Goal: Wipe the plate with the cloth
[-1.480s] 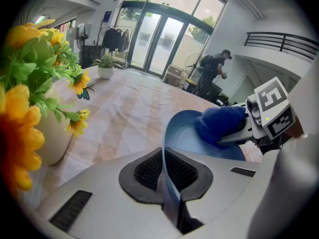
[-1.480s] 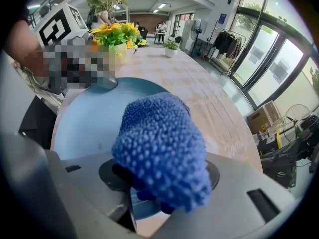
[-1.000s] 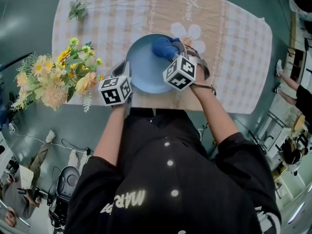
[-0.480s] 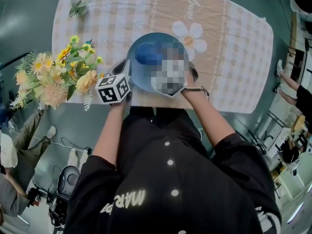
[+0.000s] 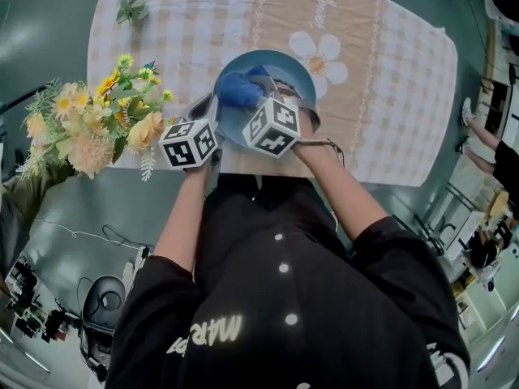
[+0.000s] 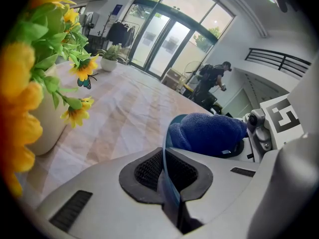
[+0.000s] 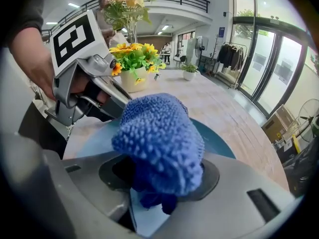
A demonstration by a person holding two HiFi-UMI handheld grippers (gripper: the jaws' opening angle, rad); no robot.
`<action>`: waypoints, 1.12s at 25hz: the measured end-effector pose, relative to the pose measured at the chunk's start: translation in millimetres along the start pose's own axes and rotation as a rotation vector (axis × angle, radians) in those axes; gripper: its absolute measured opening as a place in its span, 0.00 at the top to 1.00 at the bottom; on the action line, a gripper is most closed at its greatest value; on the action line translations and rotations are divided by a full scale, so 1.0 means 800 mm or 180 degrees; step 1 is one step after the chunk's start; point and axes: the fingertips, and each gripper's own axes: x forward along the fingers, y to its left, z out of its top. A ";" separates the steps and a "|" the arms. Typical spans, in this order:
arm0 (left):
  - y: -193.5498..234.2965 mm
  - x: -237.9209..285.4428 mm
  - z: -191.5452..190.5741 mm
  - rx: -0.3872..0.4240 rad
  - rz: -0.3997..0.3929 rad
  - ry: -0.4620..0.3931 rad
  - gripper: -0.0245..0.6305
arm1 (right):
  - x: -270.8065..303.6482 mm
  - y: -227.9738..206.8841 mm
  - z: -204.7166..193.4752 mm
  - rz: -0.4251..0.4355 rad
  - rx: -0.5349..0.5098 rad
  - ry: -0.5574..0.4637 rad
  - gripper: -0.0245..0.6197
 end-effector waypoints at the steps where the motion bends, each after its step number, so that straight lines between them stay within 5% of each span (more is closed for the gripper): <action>1: 0.000 0.000 0.000 0.0002 0.0002 0.0000 0.92 | 0.001 0.000 -0.001 -0.0009 -0.0022 0.0004 0.66; 28: 0.000 0.001 -0.001 0.0122 0.0178 0.0040 0.92 | -0.025 -0.007 -0.056 -0.0026 -0.0249 0.0362 0.66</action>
